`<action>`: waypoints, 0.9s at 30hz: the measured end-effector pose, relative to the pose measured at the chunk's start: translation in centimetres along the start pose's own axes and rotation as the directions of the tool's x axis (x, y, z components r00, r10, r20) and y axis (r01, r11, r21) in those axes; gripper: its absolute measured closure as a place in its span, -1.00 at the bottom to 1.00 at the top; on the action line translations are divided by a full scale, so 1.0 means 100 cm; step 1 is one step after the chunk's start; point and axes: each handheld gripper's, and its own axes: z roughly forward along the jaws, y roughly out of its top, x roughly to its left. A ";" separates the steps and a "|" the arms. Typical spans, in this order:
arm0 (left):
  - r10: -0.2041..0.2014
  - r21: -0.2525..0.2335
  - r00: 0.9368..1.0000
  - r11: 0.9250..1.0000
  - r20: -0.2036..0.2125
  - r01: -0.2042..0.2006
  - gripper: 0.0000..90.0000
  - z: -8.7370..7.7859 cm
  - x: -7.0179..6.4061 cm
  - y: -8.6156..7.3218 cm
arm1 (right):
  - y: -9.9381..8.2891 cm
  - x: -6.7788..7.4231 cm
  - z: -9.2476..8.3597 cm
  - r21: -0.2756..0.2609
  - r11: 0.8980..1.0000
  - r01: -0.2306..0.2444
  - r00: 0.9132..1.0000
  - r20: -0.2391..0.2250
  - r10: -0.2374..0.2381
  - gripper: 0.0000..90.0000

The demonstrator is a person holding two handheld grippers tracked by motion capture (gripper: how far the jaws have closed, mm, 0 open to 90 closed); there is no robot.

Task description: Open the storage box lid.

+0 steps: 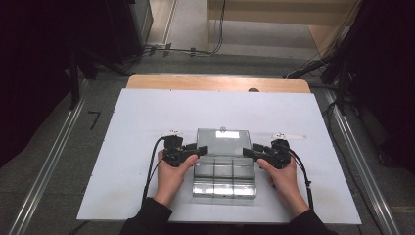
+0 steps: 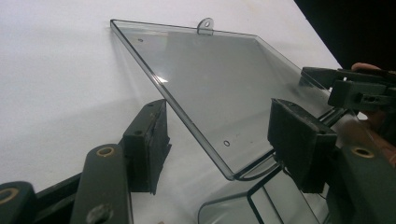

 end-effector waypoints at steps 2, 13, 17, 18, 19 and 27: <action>0.014 0.004 1.000 1.000 -0.001 -0.014 -0.28 -0.002 -0.001 0.000 | 0.000 0.001 -0.002 0.002 1.000 0.010 1.000 0.011 -0.010 -0.37; 0.108 -0.016 0.994 0.994 0.016 -0.108 -0.62 -0.015 -0.009 0.002 | 0.003 0.011 -0.017 -0.040 0.993 0.113 0.994 0.013 -0.112 -0.71; 0.137 -0.027 0.990 0.990 0.040 -0.136 -0.74 -0.022 -0.011 0.003 | 0.003 0.014 -0.025 -0.060 0.987 0.147 0.989 -0.003 -0.147 -0.81; 0.143 -0.030 0.989 0.989 0.046 -0.142 -0.77 -0.024 -0.010 0.003 | 0.003 0.014 -0.027 -0.065 0.985 0.157 0.987 -0.004 -0.158 -0.81; 0.154 -0.032 0.987 0.988 0.053 -0.152 -0.78 -0.026 -0.010 0.003 | 0.003 0.015 -0.029 -0.069 0.982 0.174 0.985 -0.005 -0.174 -0.82; 0.208 -0.041 0.975 0.978 0.074 -0.206 -0.92 -0.038 -0.010 0.003 | -0.004 0.018 -0.045 -0.091 0.966 0.244 0.970 0.019 -0.243 -0.85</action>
